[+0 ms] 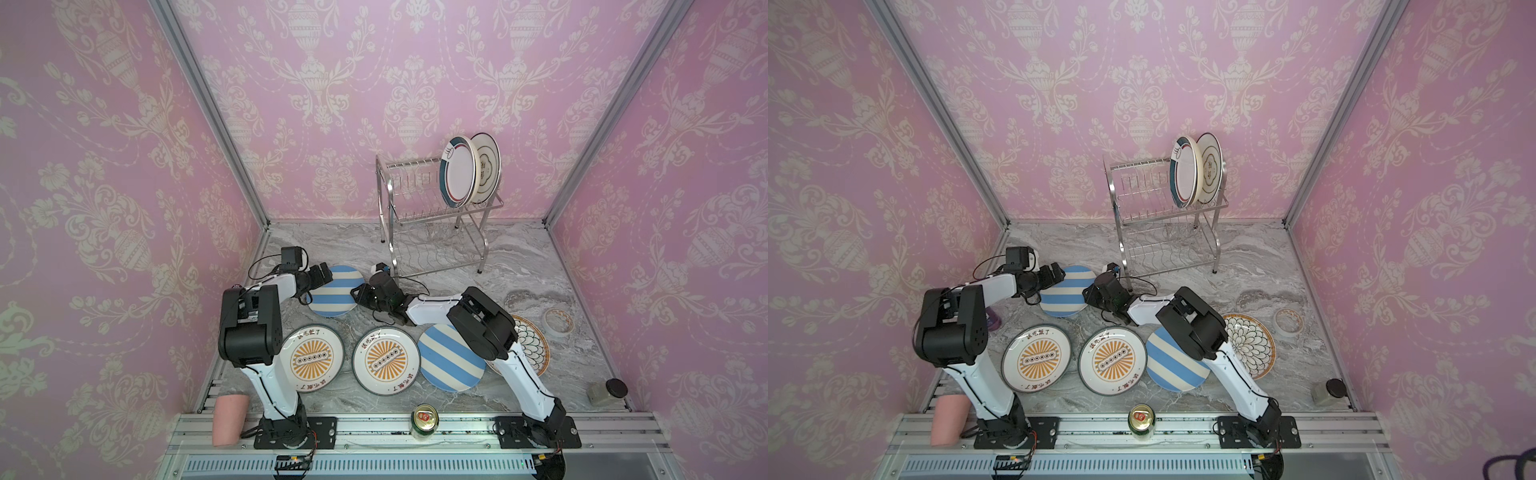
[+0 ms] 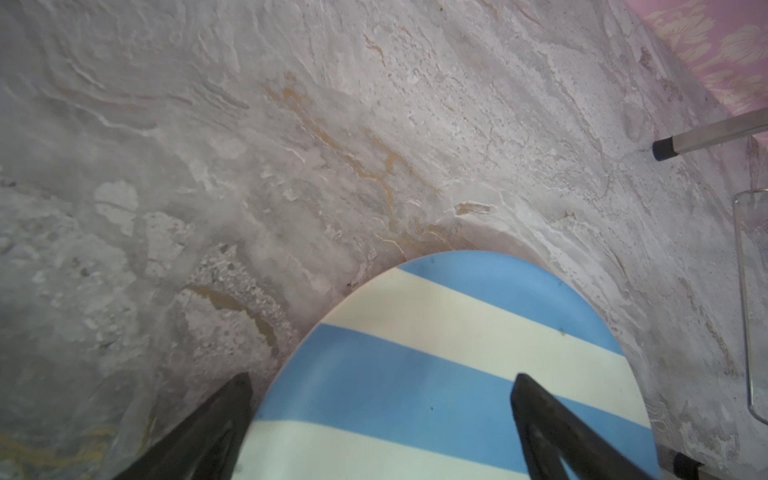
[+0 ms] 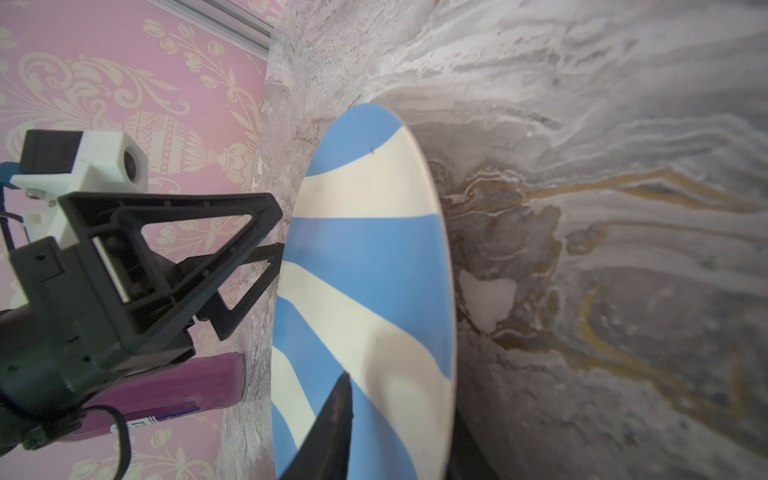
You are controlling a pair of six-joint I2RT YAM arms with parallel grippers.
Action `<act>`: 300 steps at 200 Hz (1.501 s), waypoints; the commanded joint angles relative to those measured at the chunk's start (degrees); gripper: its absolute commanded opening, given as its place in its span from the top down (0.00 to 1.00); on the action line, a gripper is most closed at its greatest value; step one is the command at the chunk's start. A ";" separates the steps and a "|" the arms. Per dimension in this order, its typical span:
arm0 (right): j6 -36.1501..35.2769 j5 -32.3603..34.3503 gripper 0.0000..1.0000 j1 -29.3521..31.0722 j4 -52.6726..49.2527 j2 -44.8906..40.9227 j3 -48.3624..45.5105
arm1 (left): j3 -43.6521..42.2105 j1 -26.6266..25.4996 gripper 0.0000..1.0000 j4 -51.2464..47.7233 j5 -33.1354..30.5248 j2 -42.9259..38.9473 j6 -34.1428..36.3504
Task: Load the plates into the dish rack
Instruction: 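Tilt the striped plate upright with the right gripper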
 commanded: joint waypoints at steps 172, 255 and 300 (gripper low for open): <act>-35.30 13.49 0.98 3.50 -18.30 -21.57 1.40 | 0.01 -0.28 0.01 -1.03 0.95 -16.02 -2.32; -55.54 31.19 1.00 6.99 -26.57 -39.08 -1.63 | 1.70 -2.23 0.01 -4.64 3.74 -27.26 -3.06; -60.02 31.86 1.00 6.95 -30.38 -50.57 -3.72 | 2.56 -4.76 0.01 -6.50 3.81 -28.59 -1.96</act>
